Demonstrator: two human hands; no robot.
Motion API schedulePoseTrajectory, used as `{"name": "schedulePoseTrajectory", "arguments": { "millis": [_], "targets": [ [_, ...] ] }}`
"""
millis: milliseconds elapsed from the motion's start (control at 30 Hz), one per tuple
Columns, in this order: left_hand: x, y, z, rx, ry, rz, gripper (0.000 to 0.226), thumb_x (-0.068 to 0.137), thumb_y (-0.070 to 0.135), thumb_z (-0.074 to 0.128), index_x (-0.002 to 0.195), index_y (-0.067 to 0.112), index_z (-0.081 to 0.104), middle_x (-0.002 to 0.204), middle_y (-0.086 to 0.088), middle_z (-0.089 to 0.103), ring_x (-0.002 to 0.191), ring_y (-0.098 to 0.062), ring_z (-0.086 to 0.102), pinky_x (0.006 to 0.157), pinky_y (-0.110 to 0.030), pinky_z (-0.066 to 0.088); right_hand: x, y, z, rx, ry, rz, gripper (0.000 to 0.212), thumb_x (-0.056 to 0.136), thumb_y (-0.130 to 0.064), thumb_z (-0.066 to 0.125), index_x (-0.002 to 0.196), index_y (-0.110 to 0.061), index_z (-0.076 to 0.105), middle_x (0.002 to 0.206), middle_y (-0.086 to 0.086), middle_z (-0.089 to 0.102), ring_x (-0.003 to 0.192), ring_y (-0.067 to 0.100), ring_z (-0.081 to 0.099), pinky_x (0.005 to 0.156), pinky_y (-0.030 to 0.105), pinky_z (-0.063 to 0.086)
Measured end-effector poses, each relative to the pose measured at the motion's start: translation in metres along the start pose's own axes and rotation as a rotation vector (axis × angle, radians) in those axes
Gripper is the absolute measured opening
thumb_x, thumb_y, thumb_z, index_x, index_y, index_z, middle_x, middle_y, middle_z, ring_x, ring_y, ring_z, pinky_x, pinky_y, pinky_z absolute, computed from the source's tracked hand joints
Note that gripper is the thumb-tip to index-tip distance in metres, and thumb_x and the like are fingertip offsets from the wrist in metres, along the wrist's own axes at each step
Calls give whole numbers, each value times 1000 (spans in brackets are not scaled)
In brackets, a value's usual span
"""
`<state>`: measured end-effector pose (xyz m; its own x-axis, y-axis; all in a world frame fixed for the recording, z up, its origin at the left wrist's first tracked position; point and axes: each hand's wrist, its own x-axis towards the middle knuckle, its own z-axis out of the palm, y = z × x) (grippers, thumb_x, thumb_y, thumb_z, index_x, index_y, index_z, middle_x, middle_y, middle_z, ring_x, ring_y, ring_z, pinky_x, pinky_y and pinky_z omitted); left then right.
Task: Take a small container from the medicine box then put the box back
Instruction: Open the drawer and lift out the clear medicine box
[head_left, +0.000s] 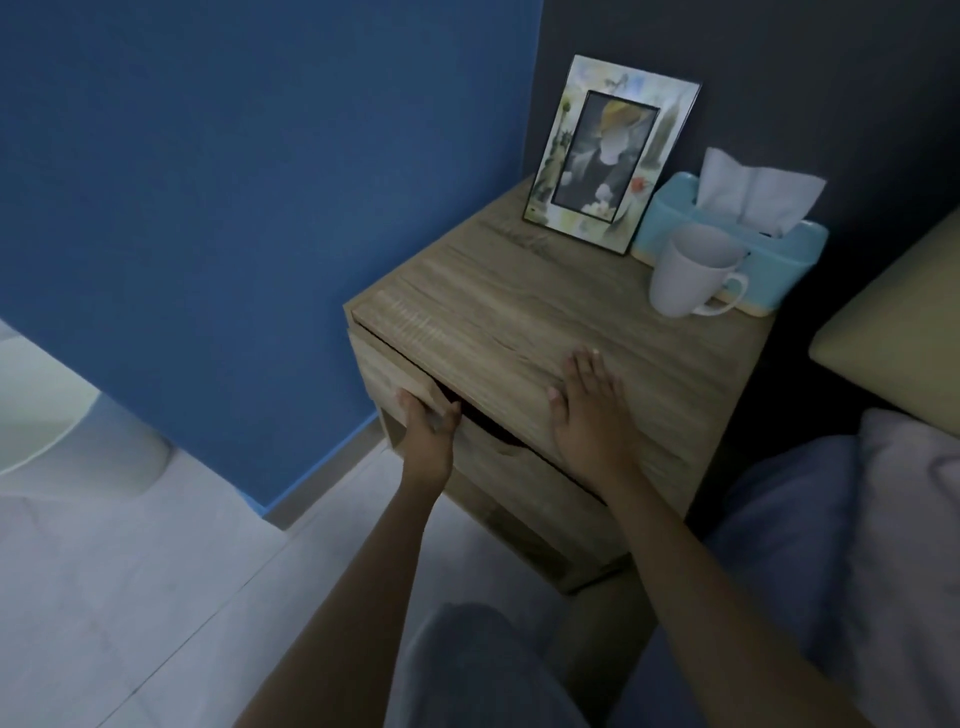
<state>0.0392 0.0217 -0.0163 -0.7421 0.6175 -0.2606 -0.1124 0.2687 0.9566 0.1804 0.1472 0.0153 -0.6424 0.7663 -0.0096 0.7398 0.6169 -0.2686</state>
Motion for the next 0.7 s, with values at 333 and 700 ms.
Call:
{"name": "schedulePoseTrajectory", "arguments": {
  "millis": [333, 700],
  "targets": [
    [-41, -31, -56, -20, -31, -53, 79, 96, 37, 46, 153, 23, -7, 162, -1, 15, 145, -25, 24, 115, -38, 24, 1, -2, -4, 5, -17, 5, 58, 103, -35, 19, 155, -11, 10, 165, 6, 9, 152, 18, 3, 123, 36, 1],
    [-71, -46, -89, -8, 1, -68, 73, 97, 39, 42, 153, 28, -3, 162, 4, 12, 147, -25, 22, 119, -45, 23, 1, -3, -5, 1, -18, 13, 58, 104, -34, 20, 155, -10, 11, 165, 6, 9, 152, 18, 3, 122, 36, 2]
  ]
}}
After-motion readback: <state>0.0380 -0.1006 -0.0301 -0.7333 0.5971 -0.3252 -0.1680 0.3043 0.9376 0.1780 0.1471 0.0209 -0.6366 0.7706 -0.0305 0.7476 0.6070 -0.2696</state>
